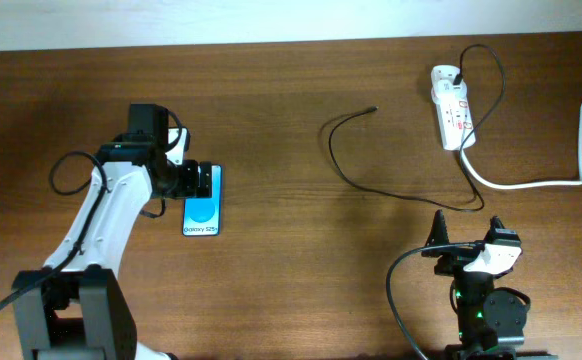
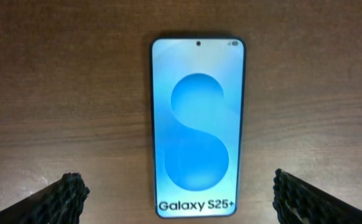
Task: Plug charger to phone and switch on socket
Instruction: 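Move the left gripper forward over the blue smartphone, then lower the left gripper and close it on the phone's top edge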
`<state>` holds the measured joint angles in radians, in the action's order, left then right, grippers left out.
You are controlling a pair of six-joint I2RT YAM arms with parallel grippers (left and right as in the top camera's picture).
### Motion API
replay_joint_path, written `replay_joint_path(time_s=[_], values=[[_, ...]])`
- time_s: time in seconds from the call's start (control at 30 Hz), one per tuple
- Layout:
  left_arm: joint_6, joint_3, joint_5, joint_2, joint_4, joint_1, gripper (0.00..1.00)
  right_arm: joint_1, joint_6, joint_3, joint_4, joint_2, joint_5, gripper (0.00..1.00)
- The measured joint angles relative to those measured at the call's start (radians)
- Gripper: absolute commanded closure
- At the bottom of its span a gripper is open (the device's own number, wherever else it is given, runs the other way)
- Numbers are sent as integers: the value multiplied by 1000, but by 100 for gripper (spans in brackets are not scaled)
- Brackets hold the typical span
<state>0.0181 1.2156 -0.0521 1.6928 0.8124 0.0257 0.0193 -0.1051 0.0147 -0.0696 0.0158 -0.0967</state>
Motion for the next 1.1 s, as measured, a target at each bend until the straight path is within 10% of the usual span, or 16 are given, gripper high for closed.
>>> replay_joint_path(time_s=[1.1], values=[[0, 0, 8, 210, -81, 62, 1, 0, 0, 0, 0, 0, 0, 2]])
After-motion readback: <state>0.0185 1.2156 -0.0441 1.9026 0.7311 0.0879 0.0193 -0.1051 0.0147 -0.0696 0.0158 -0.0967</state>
